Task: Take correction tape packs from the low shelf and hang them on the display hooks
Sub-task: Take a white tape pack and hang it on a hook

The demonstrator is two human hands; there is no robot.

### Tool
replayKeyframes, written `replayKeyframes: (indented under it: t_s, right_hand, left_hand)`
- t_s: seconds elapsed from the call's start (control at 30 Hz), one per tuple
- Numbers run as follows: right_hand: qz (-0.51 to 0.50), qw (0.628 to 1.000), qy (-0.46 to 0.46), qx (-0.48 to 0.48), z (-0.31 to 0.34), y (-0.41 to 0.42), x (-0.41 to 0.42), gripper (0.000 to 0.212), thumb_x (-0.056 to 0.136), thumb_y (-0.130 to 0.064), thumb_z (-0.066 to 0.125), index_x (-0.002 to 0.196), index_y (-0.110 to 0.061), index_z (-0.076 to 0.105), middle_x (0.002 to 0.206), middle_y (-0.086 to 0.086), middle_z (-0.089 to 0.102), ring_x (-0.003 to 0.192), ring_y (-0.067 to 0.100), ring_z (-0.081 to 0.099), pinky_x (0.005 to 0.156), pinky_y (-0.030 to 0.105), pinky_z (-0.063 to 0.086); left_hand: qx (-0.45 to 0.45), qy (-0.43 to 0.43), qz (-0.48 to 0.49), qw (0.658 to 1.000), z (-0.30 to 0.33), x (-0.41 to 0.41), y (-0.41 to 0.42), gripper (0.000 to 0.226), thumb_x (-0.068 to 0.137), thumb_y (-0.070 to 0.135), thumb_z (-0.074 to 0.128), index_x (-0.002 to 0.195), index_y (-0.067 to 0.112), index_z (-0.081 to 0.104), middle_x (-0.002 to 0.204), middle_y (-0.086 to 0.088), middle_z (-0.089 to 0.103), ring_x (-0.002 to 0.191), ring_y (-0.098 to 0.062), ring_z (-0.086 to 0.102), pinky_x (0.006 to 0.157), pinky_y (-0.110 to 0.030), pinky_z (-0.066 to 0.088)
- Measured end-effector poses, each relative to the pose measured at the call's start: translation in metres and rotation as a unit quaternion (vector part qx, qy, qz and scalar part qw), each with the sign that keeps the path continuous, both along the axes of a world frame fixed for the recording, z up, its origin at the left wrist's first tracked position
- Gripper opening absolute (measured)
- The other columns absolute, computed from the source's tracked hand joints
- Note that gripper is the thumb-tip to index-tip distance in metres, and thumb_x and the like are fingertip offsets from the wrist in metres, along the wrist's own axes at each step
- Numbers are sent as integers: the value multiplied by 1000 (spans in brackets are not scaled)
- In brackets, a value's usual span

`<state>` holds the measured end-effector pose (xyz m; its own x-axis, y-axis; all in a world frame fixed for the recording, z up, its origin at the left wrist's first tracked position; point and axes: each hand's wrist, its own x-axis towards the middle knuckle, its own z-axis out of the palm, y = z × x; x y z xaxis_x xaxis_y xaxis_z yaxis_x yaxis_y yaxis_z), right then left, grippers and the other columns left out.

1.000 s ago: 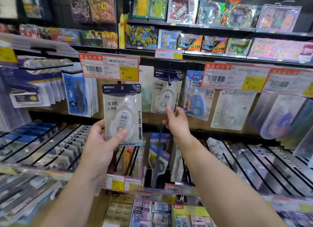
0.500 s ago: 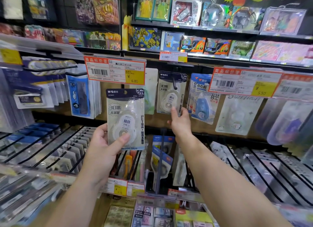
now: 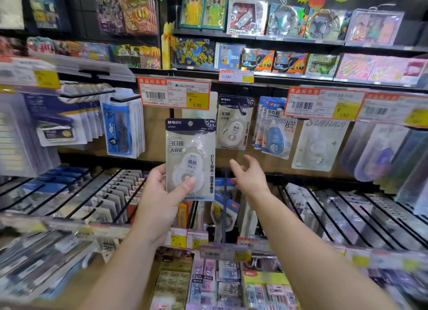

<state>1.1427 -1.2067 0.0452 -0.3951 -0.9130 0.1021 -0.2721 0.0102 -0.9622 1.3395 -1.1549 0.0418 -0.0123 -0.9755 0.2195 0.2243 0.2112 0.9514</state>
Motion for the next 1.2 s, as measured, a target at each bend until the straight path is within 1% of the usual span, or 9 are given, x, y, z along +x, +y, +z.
replayKeyframes:
  t_s: [0.1,0.23,0.33,0.47,0.73,0.87,1.0,1.07,1.2]
  right_hand:
    - [16,999,3,-48,7,35,10,44,95,-40,60,136,-28,48,103,-9,63,87,14,68,84,41,59]
    - [52,992,-8,-116,14,80,23,16,99,-40,52,110,-33,60,92,-8,69,79,9,67,76,31,57]
    - [87,985,22,-146,12,111,31,20,100,-41,49,104,-29,64,81,-9,68,72,10,62,72,38,56]
    - [77,980,72,-171,7,128,34,23,85,-58,59,97,-38,62,88,14,68,82,34,64,74,58,54]
    - [32,979,60,-193,14,132,17,24,80,-60,57,95,-42,62,84,16,66,83,36,62,73,57,54]
    - [31,980,64,-188,15,128,14,9,92,-42,60,95,-35,63,84,17,66,81,36,61,74,57,53]
    - [39,981,71,-177,11,125,11,11,92,-44,59,96,-35,62,83,15,67,81,34,62,74,56,54]
    - [35,981,86,-168,9,122,7,11,93,-45,59,94,-34,62,80,15,65,75,30,62,72,51,56]
    - [-9,983,140,-118,2,115,-4,25,90,-48,62,84,-24,62,63,-1,59,53,-3,56,51,18,42]
  left_hand:
    - [-7,-2,-10,1000,0,-4,8,46,76,17,77,115,27,53,112,-2,73,103,-18,71,91,-43,56]
    - [-29,-8,-22,999,4,-13,19,42,83,10,74,116,23,53,109,-1,73,96,-10,72,73,-23,58]
    - [-45,-10,-27,999,8,-21,27,40,83,8,75,114,25,54,106,0,74,93,-9,73,70,-20,57]
    - [-60,-25,-42,997,13,-32,36,40,83,15,76,111,32,54,107,4,74,98,-11,72,80,-28,58]
    - [-76,-19,-76,994,30,-50,44,32,91,16,70,116,30,55,110,3,74,99,-13,72,83,-33,59]
    - [-68,-5,-77,995,29,-54,41,30,92,15,68,116,28,56,109,1,74,98,-15,73,78,-30,58]
    - [-63,-9,-71,995,26,-57,38,28,92,16,68,114,30,57,106,3,75,94,-11,73,70,-20,56]
    - [-70,-39,-49,996,25,-56,35,27,91,21,70,113,30,58,103,7,75,90,-5,72,64,-14,52]
    - [-66,-131,41,988,15,-53,24,25,83,36,77,99,35,59,86,10,72,76,3,69,61,-14,53]
